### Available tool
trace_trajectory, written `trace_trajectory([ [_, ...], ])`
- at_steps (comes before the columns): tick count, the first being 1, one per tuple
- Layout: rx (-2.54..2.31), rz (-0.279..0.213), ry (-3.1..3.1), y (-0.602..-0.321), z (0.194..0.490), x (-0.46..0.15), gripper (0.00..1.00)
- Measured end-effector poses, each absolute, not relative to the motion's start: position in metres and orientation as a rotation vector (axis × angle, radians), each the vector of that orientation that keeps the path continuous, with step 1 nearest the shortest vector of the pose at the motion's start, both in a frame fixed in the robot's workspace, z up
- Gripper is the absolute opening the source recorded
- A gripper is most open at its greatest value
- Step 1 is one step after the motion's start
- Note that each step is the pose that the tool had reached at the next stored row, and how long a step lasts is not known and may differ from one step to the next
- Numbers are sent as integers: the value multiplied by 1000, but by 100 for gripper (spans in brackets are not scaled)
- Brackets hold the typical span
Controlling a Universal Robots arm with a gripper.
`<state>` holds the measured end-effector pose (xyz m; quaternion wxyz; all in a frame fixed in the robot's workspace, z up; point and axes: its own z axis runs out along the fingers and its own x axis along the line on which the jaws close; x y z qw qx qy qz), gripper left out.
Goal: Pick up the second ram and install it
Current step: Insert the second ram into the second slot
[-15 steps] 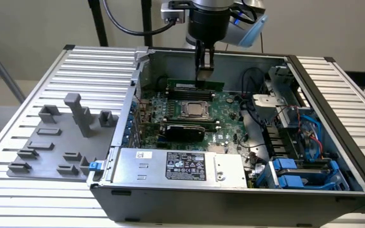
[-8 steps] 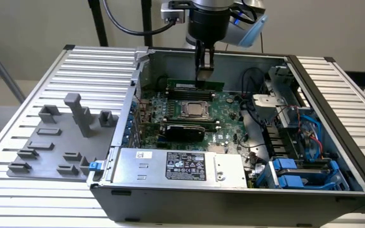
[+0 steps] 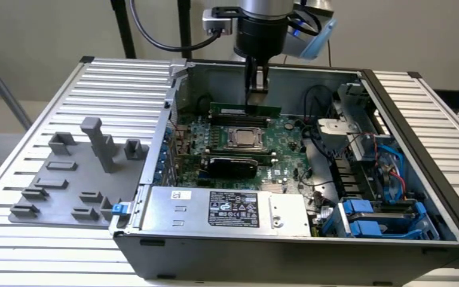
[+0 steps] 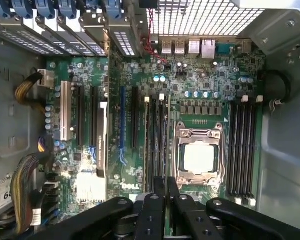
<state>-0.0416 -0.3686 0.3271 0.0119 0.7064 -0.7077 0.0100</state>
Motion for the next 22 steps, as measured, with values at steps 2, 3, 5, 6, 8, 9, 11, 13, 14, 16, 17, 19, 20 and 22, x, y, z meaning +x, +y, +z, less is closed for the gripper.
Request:
trace_trajectory([
  [2,2202,31,-2206,-369,323,-42,0],
  [3,2203,31,-2207,-369,322,-42,0],
  [5,2202,31,-2207,-369,318,-42,0],
  [6,2202,31,-2207,-369,316,-42,0],
  [8,2203,31,-2207,-369,312,-42,0],
  [9,2203,31,-2207,-369,311,-42,0],
  [11,2203,31,-2207,-369,307,-42,0],
  [13,2203,30,-2207,-369,303,-42,0],
  [14,2203,30,-2207,-369,302,-42,0],
  [16,2204,28,-2208,-369,298,-42,0],
  [17,2205,26,-2209,-370,296,-42,0],
  [19,2207,22,-2211,-371,293,-42,0],
  [20,2208,20,-2212,-372,291,-42,0],
  [22,2209,17,-2213,-373,287,-42,0],
])
